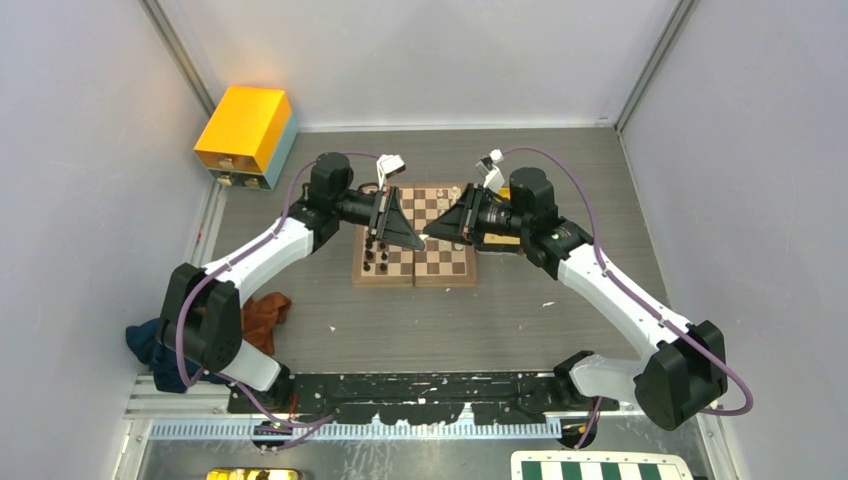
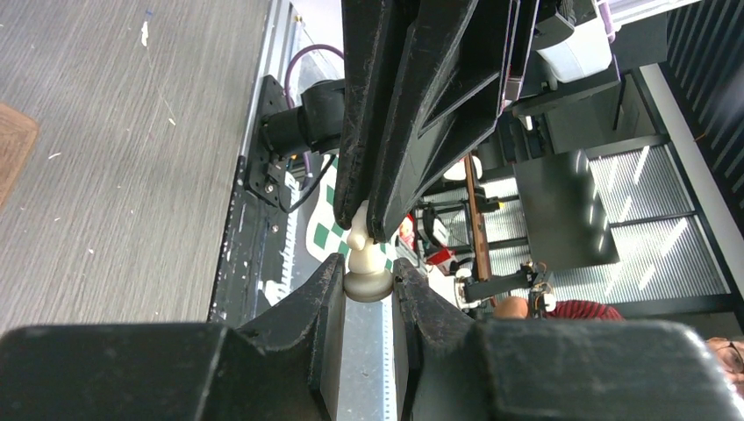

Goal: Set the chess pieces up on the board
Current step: Place the chess piece on the chessboard.

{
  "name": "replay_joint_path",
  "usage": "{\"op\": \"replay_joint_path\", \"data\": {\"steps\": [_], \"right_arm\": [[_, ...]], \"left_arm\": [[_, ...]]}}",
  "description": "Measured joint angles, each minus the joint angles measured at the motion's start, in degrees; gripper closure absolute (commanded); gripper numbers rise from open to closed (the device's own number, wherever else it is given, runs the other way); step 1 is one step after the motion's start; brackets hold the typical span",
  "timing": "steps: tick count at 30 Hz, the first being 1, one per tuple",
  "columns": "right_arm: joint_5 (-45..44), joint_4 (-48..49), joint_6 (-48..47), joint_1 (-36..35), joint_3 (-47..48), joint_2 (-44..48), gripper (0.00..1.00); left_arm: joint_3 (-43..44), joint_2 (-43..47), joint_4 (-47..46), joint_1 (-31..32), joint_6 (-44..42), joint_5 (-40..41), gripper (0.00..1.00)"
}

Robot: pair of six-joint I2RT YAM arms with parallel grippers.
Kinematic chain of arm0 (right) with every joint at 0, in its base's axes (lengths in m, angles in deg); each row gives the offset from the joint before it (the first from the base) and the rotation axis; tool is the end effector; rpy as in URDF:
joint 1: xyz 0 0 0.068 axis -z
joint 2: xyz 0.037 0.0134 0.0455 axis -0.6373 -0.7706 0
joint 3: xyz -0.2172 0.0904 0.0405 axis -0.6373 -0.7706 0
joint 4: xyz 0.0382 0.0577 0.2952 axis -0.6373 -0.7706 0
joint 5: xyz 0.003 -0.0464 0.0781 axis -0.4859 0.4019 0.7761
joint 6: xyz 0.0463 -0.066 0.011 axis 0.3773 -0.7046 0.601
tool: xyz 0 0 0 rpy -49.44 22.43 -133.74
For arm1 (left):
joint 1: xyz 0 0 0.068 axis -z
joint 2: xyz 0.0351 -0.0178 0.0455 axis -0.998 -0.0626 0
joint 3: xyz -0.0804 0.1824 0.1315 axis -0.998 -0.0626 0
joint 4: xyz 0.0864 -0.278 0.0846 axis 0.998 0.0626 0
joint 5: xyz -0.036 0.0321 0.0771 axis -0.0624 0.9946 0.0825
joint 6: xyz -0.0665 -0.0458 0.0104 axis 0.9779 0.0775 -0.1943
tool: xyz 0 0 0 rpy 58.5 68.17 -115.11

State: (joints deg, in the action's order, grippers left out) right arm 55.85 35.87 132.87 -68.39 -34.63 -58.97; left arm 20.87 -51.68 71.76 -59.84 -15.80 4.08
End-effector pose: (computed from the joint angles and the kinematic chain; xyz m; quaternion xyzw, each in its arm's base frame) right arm 0.2912 0.2101 0.2746 0.0057 0.7909 0.5711 0.2197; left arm 0.3111 -0.2317 0.2420 0.2188 0.7010 -0.6757 0.0642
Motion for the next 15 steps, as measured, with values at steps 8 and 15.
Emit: {"op": "replay_joint_path", "data": {"steps": [8, 15], "right_arm": [[0.0, -0.4, -0.5, 0.0, 0.0, 0.0, 0.99], [0.0, -0.9, -1.6, 0.0, 0.0, 0.0, 0.99]], "left_arm": [[-0.2, 0.0, -0.5, 0.0, 0.1, 1.4, 0.67], [-1.2, 0.0, -0.9, 0.0, 0.2, 2.3, 0.58]]}}
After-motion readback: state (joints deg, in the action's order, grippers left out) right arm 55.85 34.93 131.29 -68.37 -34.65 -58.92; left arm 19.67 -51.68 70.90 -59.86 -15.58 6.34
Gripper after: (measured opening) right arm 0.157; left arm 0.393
